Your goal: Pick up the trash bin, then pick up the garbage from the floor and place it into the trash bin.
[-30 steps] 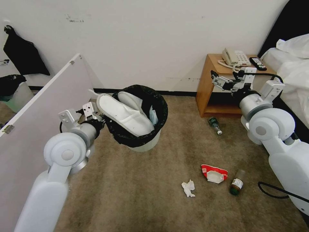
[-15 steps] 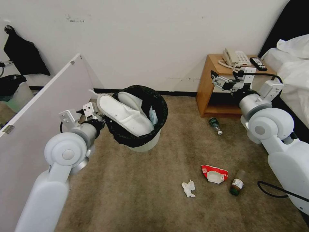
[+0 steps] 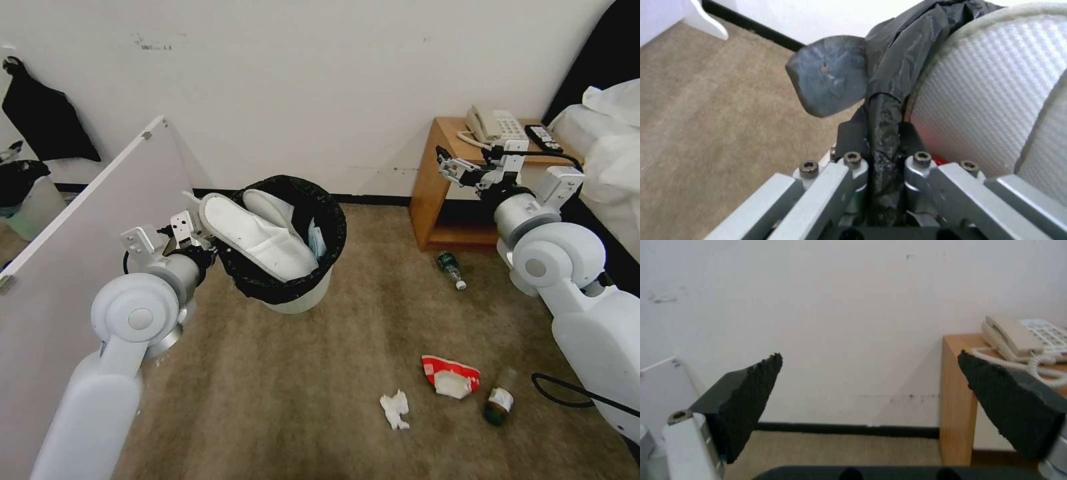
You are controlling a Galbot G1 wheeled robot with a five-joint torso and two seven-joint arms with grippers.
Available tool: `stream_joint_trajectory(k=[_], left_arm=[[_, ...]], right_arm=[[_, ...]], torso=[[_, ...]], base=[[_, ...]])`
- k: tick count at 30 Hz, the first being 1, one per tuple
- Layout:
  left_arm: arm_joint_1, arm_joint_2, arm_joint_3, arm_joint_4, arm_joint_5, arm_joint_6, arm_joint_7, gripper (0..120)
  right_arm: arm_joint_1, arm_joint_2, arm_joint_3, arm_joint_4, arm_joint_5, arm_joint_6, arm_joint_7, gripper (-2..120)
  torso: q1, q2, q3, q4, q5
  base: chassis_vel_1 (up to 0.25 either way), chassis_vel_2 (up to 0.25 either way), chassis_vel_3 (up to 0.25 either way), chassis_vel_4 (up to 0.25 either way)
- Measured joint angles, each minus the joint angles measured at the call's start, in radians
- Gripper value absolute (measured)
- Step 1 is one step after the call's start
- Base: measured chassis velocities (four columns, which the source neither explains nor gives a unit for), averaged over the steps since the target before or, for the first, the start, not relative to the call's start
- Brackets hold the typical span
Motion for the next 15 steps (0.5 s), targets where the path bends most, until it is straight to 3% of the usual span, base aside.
stream_joint_trajectory(k=[6,15], left_arm=[[0.000,-0.001,0.000,0.003,0.003,0.000,0.000,4],[0.000,-0.001,0.000,0.003,0.003,0.000,0.001,4]], right_arm=[[0.007,0.005,-0.006,-0.016,-0.011,0.034,-0.009,100],[-0.004,-0.005,-0.009,-0.011,-0.037,0.035,-0.043,100]], torso=[[0.000,0.000,0.001,0.0007,0.0003],[0.000,0.000,0.000,0.0002,0.0004]], base=[[-0.177,0.188,0.182,-0.199],[0.009,-0.022,-0.010,0.010]])
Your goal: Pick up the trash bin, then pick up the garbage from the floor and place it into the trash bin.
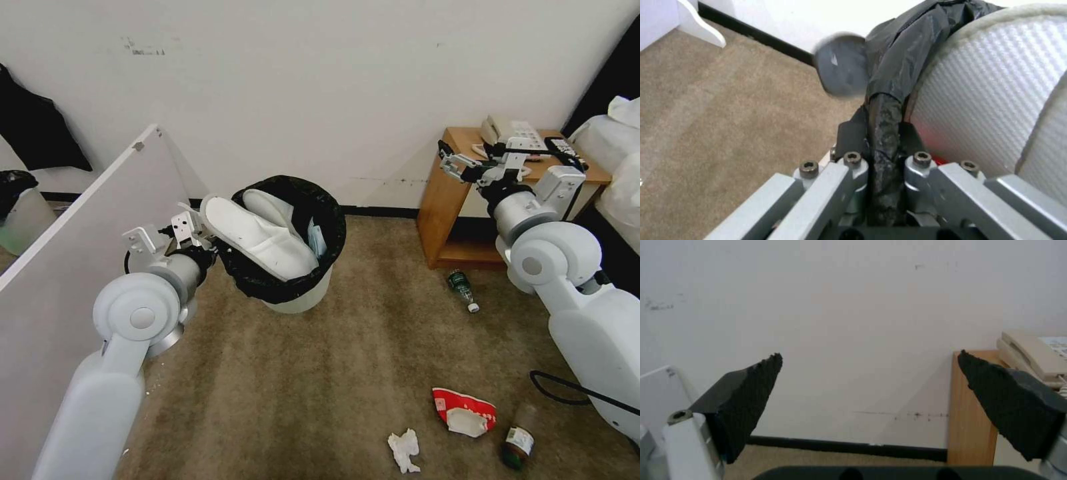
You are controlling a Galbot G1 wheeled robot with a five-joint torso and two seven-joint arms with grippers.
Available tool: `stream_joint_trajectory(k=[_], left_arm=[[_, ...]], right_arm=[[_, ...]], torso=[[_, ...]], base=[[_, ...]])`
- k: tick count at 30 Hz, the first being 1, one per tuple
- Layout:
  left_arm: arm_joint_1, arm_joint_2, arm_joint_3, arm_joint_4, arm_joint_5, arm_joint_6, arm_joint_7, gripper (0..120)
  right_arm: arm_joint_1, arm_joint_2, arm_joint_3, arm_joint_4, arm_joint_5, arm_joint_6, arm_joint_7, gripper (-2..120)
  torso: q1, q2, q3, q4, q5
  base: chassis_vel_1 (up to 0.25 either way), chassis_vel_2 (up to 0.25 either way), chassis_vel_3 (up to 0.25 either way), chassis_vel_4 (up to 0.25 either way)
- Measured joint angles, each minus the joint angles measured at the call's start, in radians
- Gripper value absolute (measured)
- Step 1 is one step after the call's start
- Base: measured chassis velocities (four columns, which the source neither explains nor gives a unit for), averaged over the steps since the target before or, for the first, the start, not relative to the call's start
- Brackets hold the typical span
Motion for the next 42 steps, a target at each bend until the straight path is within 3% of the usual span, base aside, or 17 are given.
stream_joint_trajectory(k=[12,19,22,29,34,37,42], left_arm=[[0.005,0.003,-0.002,0.000,0.000,0.000,0.000,4],[0.007,0.005,-0.004,0.000,0.000,0.000,0.001,4],[0.006,0.002,-0.003,0.003,0.000,0.000,0.001,4],[0.017,0.002,-0.005,0.003,0.002,0.001,0.003,4],[0.024,0.002,-0.009,0.001,0.004,0.001,0.004,4],[0.036,0.002,-0.011,-0.009,0.007,0.002,0.006,4],[0.039,0.001,-0.011,-0.020,0.008,0.002,0.005,4]], right_arm=[[-0.035,-0.027,-0.013,0.073,0.059,-0.131,0.026,100],[-0.056,-0.062,-0.031,0.152,0.206,-0.292,0.105,100],[-0.081,-0.087,-0.058,0.225,0.369,-0.417,0.205,100],[-0.175,-0.181,-0.105,0.288,0.456,-0.431,0.222,100],[-0.243,-0.225,-0.124,0.305,0.455,-0.431,0.212,100],[-0.374,-0.298,-0.152,0.314,0.419,-0.428,0.194,100],[-0.471,-0.343,-0.165,0.300,0.400,-0.426,0.188,100]], torso=[[0.000,0.000,0.000,0.0002,0.0000],[0.000,0.000,0.000,0.0002,-0.0001],[0.000,0.000,0.000,0.0003,-0.0001],[0.000,0.000,0.000,-0.0001,0.0000],[0.000,0.000,0.000,0.0000,0.0001],[0.000,0.000,0.000,0.0001,0.0003],[0.000,0.000,0.000,0.0001,0.0001]], base=[[0.000,0.000,0.000,0.000],[0.000,0.000,0.000,0.000],[0.000,0.000,0.000,0.000],[0.000,0.000,0.000,0.000],[0.000,0.000,0.000,0.000],[0.000,0.000,0.000,0.000],[0.000,0.000,0.000,0.000]])
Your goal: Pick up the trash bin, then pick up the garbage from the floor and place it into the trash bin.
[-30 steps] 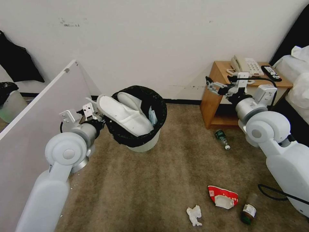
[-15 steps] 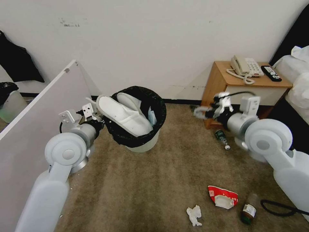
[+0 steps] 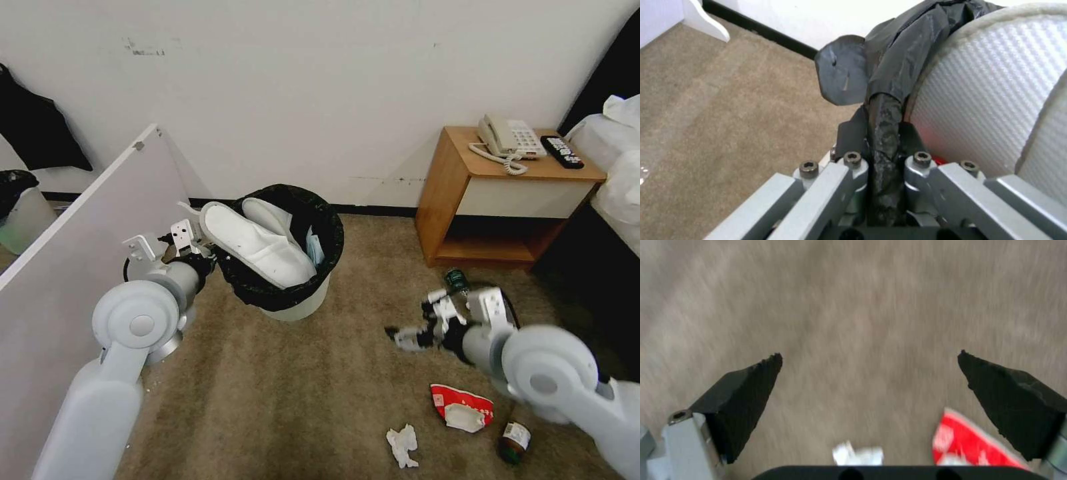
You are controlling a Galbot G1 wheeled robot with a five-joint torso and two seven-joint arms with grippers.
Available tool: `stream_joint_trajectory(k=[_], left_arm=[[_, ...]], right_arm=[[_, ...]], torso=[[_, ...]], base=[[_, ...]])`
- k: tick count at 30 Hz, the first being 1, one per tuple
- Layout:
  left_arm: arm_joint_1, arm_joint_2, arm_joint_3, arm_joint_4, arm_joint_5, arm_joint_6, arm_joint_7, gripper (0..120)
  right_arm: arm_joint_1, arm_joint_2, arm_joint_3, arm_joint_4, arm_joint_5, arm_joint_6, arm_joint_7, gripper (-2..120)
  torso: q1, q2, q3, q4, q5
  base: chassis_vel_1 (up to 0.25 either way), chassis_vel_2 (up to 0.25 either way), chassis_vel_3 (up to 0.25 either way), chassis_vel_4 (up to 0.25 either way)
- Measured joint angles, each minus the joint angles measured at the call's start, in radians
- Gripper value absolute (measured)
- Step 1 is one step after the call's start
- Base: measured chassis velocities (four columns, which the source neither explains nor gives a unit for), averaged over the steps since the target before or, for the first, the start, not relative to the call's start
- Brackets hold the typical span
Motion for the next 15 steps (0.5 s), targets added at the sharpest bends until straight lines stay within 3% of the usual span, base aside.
stream_joint_trajectory(k=[6,15], left_arm=[[0.005,0.000,-0.007,-0.013,-0.001,0.000,-0.003,4],[0.013,0.001,-0.017,-0.024,-0.003,0.000,-0.004,4]], right_arm=[[-0.088,-0.022,-0.030,-0.053,-0.033,0.002,-0.002,100],[-0.124,0.016,-0.095,-0.121,-0.059,0.003,0.001,100]], torso=[[0.000,0.000,0.000,0.0000,0.0000],[0.000,0.000,0.000,0.0001,0.0000]], base=[[0.000,0.000,0.000,0.000],[0.000,0.000,0.000,0.000]])
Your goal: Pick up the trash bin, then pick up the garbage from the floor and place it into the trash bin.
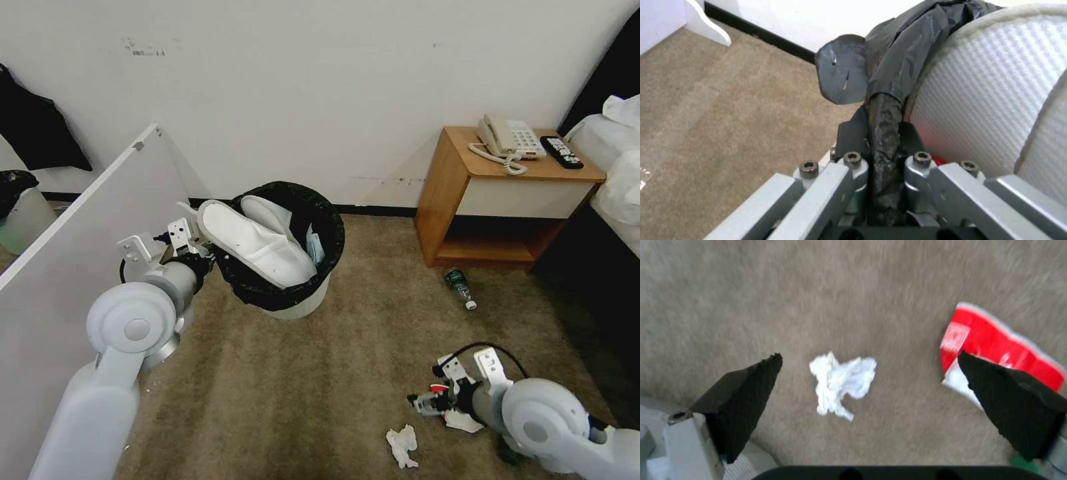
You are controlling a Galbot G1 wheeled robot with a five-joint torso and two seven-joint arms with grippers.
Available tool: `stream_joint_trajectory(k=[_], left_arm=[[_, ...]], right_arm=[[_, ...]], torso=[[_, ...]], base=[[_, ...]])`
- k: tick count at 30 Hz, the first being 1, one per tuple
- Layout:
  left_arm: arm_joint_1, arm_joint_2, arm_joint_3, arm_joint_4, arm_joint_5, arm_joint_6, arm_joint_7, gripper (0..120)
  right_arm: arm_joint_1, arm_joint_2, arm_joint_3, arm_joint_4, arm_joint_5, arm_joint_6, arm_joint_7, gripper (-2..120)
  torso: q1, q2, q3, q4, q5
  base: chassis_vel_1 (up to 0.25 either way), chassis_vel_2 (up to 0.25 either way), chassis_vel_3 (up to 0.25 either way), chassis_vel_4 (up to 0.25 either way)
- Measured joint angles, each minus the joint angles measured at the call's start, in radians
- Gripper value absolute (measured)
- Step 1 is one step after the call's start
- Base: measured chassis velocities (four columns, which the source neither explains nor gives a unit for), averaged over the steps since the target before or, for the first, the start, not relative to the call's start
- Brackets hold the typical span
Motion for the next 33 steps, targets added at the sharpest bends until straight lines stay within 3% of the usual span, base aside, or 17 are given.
stream_joint_trajectory(k=[12,33], left_arm=[[0.008,-0.004,-0.001,-0.005,0.002,0.000,-0.001,4],[-0.008,-0.006,0.009,0.017,0.004,-0.001,-0.003,4]], right_arm=[[-0.029,0.058,-0.037,-0.069,-0.069,0.011,-0.014,100],[0.151,0.192,-0.232,-0.203,-0.124,0.042,-0.037,100]], torso=[[0.000,0.000,0.000,-0.0002,-0.0002],[0.000,0.000,0.000,0.0000,-0.0001]], base=[[0.000,0.000,0.000,0.000],[0.000,0.000,0.000,0.000]])
